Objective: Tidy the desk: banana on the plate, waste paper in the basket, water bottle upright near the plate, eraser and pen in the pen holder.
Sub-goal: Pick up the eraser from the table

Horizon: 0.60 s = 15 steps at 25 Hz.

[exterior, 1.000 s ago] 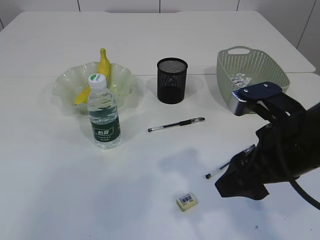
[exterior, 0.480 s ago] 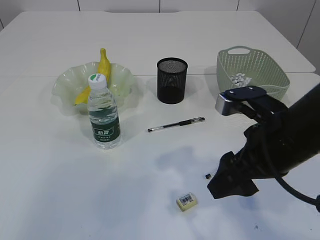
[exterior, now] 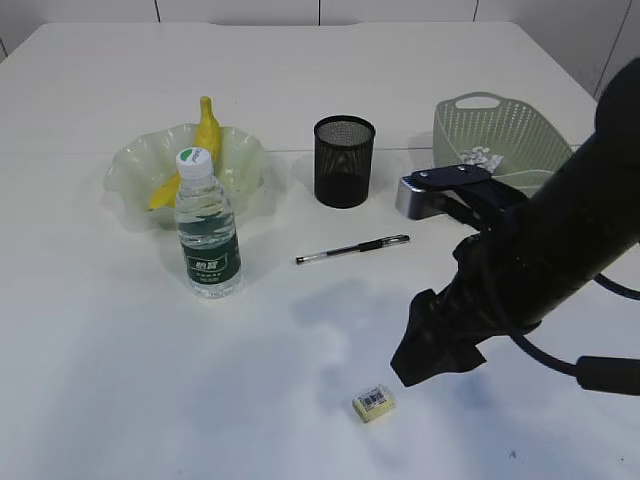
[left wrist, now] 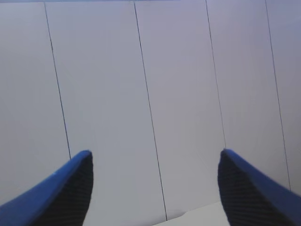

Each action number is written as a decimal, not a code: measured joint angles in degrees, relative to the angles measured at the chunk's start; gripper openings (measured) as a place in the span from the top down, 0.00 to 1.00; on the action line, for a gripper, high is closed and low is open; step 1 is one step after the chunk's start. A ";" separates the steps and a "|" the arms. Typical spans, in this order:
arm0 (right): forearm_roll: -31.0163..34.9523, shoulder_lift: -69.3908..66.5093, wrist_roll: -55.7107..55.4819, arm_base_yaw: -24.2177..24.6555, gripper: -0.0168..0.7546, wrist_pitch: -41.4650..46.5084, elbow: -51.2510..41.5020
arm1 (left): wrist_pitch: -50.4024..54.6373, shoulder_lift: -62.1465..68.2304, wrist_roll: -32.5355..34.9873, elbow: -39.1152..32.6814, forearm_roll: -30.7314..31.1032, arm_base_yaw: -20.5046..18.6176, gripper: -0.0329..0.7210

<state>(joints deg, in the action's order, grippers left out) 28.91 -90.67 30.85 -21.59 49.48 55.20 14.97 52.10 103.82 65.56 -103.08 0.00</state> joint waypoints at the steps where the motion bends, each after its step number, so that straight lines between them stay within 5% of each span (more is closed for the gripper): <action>1: -0.35 -0.43 -0.13 -0.53 0.22 0.00 0.43 | 0.00 0.00 0.00 0.00 0.00 0.00 0.18; 15: -11.53 -6.47 -12.63 -6.61 0.22 0.72 7.93 | -4.58 0.00 0.00 0.00 -0.40 0.00 0.18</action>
<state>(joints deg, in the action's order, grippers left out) 17.38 -97.14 18.22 -28.20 50.21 63.13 10.38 52.10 103.82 65.56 -103.48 0.00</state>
